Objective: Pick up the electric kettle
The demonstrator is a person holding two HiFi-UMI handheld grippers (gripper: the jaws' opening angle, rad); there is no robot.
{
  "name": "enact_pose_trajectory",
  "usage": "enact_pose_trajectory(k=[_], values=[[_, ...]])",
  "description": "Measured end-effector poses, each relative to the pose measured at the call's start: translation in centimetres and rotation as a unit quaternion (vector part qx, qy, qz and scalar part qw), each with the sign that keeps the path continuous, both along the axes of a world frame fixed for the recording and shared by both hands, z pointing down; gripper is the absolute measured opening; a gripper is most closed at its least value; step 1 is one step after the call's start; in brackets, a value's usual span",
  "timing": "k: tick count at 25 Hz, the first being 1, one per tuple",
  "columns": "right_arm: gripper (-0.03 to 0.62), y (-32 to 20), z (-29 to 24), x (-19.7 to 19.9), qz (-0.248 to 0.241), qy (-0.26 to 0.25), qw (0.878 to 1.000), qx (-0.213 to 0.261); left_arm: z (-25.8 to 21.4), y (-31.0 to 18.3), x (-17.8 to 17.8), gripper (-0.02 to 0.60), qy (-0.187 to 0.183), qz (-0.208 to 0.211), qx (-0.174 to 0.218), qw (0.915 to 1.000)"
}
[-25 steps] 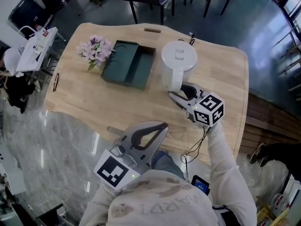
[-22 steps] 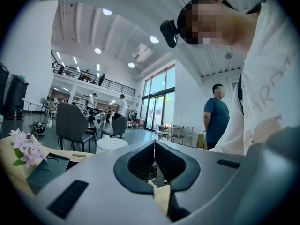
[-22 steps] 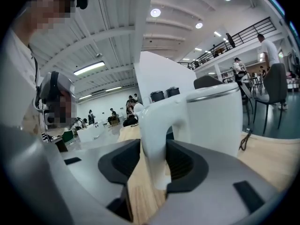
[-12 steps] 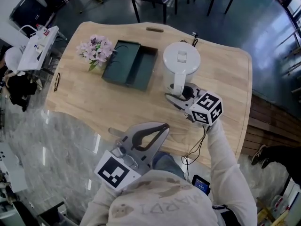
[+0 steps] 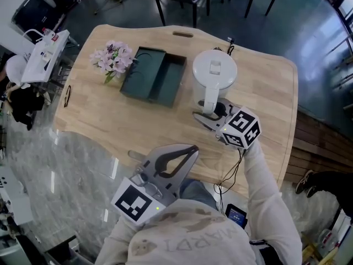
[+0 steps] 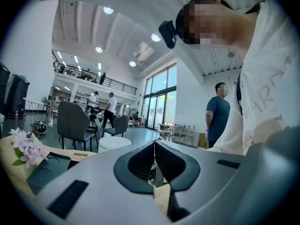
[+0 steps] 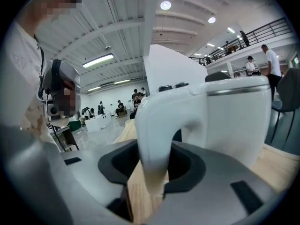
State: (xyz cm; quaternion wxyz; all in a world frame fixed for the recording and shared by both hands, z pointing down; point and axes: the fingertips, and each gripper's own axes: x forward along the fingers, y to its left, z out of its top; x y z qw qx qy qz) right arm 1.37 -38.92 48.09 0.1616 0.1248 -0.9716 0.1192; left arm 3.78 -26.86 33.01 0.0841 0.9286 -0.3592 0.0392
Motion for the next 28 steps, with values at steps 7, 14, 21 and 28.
enact_pose_trajectory(k=[7, 14, 21, 28], values=[[0.153, 0.1, 0.6, -1.2, -0.012, 0.025, 1.0, 0.015, 0.0, 0.1, -0.4, 0.012, -0.001, -0.003, -0.001, 1.0], [0.107, -0.4, 0.7, -1.3, 0.01, 0.029, 0.999, 0.027, 0.1, 0.5, -0.6, 0.012, -0.004, -0.01, 0.0, 0.9999], [0.1, -0.6, 0.5, -1.9, 0.024, 0.012, 0.999, 0.042, -0.2, 0.9, -1.3, 0.012, -0.008, -0.022, 0.003, 0.9997], [0.11, -1.4, -0.3, -2.5, 0.027, 0.018, 0.997, 0.066, -0.6, 1.9, -2.6, 0.012, -0.014, -0.043, 0.01, 0.9989]])
